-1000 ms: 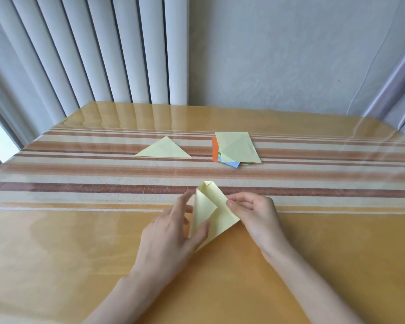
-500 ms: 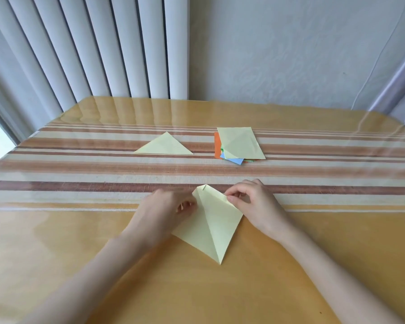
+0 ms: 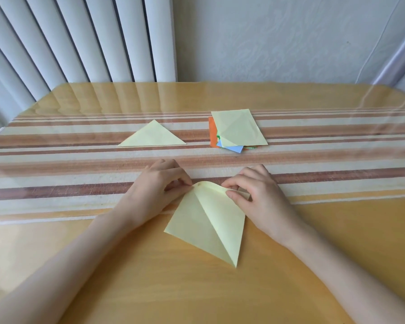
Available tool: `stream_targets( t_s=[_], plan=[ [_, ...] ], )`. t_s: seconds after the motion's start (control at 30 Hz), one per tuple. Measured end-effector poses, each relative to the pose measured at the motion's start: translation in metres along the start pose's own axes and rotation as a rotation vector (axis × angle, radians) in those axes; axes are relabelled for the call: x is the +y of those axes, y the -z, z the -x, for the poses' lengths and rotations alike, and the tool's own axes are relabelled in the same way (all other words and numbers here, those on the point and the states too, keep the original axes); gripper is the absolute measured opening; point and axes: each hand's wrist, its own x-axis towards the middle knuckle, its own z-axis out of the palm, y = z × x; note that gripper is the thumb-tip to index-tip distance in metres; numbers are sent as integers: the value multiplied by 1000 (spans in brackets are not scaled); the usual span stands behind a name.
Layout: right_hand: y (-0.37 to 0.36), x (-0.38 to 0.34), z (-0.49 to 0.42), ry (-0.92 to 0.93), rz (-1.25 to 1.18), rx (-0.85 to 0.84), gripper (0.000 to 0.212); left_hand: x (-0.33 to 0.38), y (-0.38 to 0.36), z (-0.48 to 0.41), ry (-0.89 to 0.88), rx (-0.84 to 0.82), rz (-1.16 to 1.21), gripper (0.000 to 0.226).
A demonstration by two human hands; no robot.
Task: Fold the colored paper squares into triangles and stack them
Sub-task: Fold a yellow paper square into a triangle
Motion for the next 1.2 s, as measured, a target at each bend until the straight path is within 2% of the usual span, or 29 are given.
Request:
stream_targets(
  t_s=[0.07, 0.17, 0.33, 0.5, 0.63, 0.73, 0.8, 0.93, 1.03, 1.2],
  plan=[
    [0, -1, 2, 51, 40, 11, 16, -3, 0, 1, -82, 1, -96, 32],
    [-2, -2, 5, 90, 79, 27, 16, -2, 0, -1, -126, -7, -148, 32],
    [-5, 0, 2, 77, 52, 30, 18, -3, -2, -14, -86, -72, 22, 33],
    [-4, 3, 2, 45, 35, 13, 19, -4, 3, -19, -63, -136, 123, 4],
    [-1, 7, -2, 32, 23, 38, 19, -4, 9, -15, -14, -235, 226, 24],
    [-1, 8, -2, 56, 37, 40, 18, -2, 10, -11, -6, -250, 248, 18],
    [-3, 9, -1, 87, 63, 37, 15, 0, 8, -8, -47, -208, 218, 5],
    [-5, 10, 0, 123, 99, 55, 12, -1, 5, -4, -249, -147, 13, 28],
    [-5, 11, 1, 175, 140, 66, 11, -1, 9, -2, -319, -101, -44, 29],
    [-2, 13, 4, 262, 224, 98, 18, 4, 11, 0, -392, -124, -125, 30]
  ],
)
